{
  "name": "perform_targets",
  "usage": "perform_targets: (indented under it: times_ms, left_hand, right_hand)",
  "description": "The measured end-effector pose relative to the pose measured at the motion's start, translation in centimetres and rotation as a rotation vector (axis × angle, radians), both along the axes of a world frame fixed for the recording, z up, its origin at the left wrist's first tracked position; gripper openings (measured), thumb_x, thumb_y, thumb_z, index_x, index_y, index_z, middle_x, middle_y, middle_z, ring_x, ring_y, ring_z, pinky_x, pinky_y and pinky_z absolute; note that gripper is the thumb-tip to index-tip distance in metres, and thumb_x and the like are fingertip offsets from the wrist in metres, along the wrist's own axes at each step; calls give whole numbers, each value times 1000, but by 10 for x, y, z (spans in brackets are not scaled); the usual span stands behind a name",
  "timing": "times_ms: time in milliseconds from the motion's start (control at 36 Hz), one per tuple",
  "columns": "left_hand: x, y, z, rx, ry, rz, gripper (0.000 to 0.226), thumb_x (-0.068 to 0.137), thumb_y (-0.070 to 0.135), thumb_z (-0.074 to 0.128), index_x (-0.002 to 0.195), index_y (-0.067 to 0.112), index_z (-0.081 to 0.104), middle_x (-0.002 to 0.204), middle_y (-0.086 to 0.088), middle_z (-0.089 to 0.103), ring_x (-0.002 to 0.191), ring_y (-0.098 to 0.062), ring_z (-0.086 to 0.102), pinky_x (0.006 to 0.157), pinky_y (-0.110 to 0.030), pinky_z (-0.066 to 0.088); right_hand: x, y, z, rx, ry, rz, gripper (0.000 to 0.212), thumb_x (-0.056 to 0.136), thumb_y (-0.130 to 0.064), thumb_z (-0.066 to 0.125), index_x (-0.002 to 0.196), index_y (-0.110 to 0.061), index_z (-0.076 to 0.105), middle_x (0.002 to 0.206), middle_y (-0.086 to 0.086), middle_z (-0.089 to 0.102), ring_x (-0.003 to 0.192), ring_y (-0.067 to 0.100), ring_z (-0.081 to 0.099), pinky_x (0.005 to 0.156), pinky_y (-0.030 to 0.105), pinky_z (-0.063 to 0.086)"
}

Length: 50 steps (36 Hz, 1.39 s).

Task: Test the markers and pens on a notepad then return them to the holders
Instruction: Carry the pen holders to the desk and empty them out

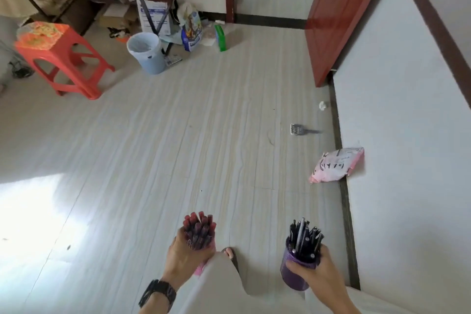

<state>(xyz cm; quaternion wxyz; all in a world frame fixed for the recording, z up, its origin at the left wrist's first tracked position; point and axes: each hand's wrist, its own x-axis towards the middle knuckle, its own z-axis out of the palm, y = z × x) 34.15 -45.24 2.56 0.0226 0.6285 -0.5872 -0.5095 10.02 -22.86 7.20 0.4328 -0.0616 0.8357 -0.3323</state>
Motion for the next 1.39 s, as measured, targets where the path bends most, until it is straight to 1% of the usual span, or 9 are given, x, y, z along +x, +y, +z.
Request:
perform_targets:
  times_ms: [83,278,389,472,556,778,972,1306,1389]
  left_hand:
    - [22,-27,7,-5,-5,67,60,49,47,88,95,37,50,90,17,65,80,6,59,60,-13,43]
    - [67,-57,5,2,6,275,67,62,29,92,114,28,50,101,12,65,90,-1,61,64,-18,45]
    - [74,-63,4,26,-6,414,60,62,27,91,106,33,51,95,16,66,85,3,61,64,-17,47]
    - [75,-72,1,44,-11,473,61,58,27,92,101,37,50,90,19,65,81,11,58,58,-12,46]
    - [74,-89,-5,81,-9,501,72,51,37,91,111,31,51,98,13,68,89,3,63,65,-15,48]
    - [42,-159,0,45,-20,610,71,48,50,87,110,34,55,95,20,72,87,8,65,72,-25,52]
    - [18,-225,13,15,-2,681,57,51,53,83,98,41,53,85,38,66,77,16,63,62,-16,48]
    - [35,-334,-4,87,-27,803,62,45,51,82,98,34,55,76,26,66,65,14,60,53,-12,42]
    - [54,-380,-9,98,-9,786,58,57,36,90,104,30,56,85,21,69,66,13,61,54,-13,42]
  right_hand:
    - [8,-35,-1,29,2,21,74,55,-40,96,115,-32,54,104,-16,70,95,4,64,75,26,45]
    - [8,-110,-9,15,-45,95,70,55,-26,98,116,-24,62,105,-5,75,103,16,67,93,34,46]
    - [1,-156,-21,-15,-46,126,73,60,3,93,124,-6,59,117,11,72,108,22,66,90,31,43]
    - [-8,-192,-31,-5,-42,159,75,57,-4,95,122,-4,58,117,17,69,96,26,64,91,42,46]
    - [-21,-226,-45,-11,-46,192,76,61,6,91,127,-3,55,123,16,67,108,26,62,103,42,42]
    - [-59,-334,-31,125,2,472,80,45,-49,94,112,-29,55,98,-5,70,91,21,61,77,33,43]
    - [-82,-450,-23,74,66,718,70,58,-45,93,112,-31,52,99,-15,67,93,16,64,70,24,44]
    - [-61,-598,-21,86,90,800,65,59,-41,93,111,-29,55,102,-14,70,95,13,65,77,30,47]
    - [-47,-628,-21,114,75,756,65,59,-38,94,110,-29,55,101,-10,71,94,14,65,75,29,47]
